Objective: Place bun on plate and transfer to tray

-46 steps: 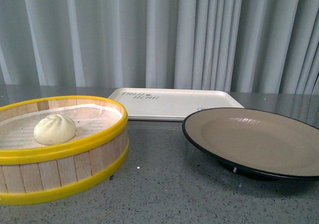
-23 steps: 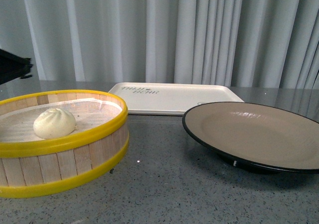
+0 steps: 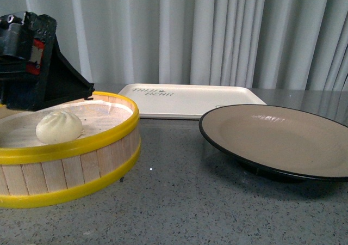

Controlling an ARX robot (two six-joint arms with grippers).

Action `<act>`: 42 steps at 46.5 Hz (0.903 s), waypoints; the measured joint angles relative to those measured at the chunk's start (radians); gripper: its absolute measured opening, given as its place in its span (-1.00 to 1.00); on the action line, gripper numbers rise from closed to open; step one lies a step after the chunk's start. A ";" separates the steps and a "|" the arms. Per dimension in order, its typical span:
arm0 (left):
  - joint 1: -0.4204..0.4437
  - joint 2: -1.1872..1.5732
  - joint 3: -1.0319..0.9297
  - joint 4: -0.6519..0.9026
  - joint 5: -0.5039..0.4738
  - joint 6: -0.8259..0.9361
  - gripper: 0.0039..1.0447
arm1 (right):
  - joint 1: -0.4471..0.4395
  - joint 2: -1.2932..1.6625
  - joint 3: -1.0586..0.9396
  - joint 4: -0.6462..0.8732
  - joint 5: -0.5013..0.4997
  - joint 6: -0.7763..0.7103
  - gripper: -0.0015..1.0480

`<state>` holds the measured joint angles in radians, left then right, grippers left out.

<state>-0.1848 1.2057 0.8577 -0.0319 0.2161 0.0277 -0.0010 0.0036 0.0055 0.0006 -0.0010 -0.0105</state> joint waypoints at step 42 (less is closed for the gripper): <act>-0.038 0.258 0.104 0.074 -0.217 -0.033 0.88 | 0.000 0.000 0.000 0.000 0.000 0.000 0.84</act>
<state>-0.2226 1.4635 0.9615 0.0425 -0.0006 -0.0055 -0.0010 0.0036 0.0055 0.0006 -0.0010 -0.0105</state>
